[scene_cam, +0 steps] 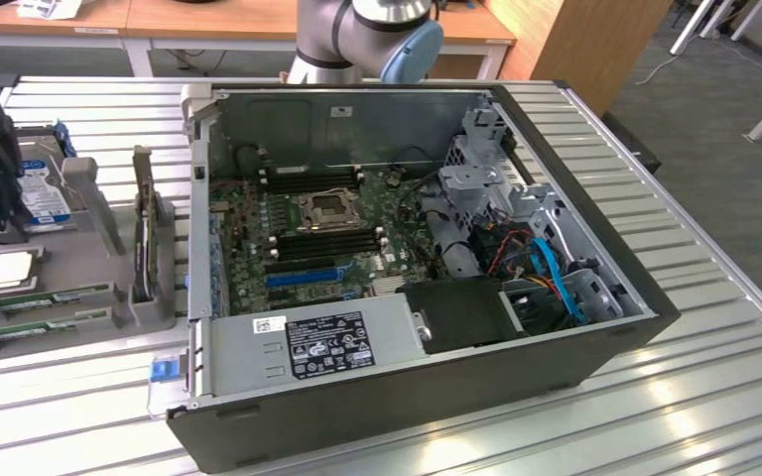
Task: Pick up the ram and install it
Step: 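Pick up the ram and move it above insertion slot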
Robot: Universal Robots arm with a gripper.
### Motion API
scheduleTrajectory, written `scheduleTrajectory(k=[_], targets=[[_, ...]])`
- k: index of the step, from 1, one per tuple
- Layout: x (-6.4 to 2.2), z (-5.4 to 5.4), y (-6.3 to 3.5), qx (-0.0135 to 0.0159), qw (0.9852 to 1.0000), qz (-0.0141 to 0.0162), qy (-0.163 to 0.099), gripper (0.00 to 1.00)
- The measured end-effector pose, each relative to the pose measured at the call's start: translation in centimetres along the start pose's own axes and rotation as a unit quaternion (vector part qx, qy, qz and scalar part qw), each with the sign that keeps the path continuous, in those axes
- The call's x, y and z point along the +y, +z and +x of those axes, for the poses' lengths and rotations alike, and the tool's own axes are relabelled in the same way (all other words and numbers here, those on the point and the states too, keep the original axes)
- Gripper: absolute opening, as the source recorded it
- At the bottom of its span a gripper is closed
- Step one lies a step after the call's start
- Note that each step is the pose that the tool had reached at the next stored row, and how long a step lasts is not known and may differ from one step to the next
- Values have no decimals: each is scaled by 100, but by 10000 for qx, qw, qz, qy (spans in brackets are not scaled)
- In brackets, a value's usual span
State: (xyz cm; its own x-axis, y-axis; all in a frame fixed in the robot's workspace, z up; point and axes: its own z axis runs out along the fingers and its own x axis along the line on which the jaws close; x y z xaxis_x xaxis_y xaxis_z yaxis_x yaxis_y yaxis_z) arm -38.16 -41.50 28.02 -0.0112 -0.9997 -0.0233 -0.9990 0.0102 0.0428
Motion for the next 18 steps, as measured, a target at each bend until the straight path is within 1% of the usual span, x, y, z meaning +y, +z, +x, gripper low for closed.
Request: scheduleTrajectory(k=[11,18], targets=[[-8,4,194,0,10000,0,0,29],[-8,9,198,-1,10000,1,1,29]])
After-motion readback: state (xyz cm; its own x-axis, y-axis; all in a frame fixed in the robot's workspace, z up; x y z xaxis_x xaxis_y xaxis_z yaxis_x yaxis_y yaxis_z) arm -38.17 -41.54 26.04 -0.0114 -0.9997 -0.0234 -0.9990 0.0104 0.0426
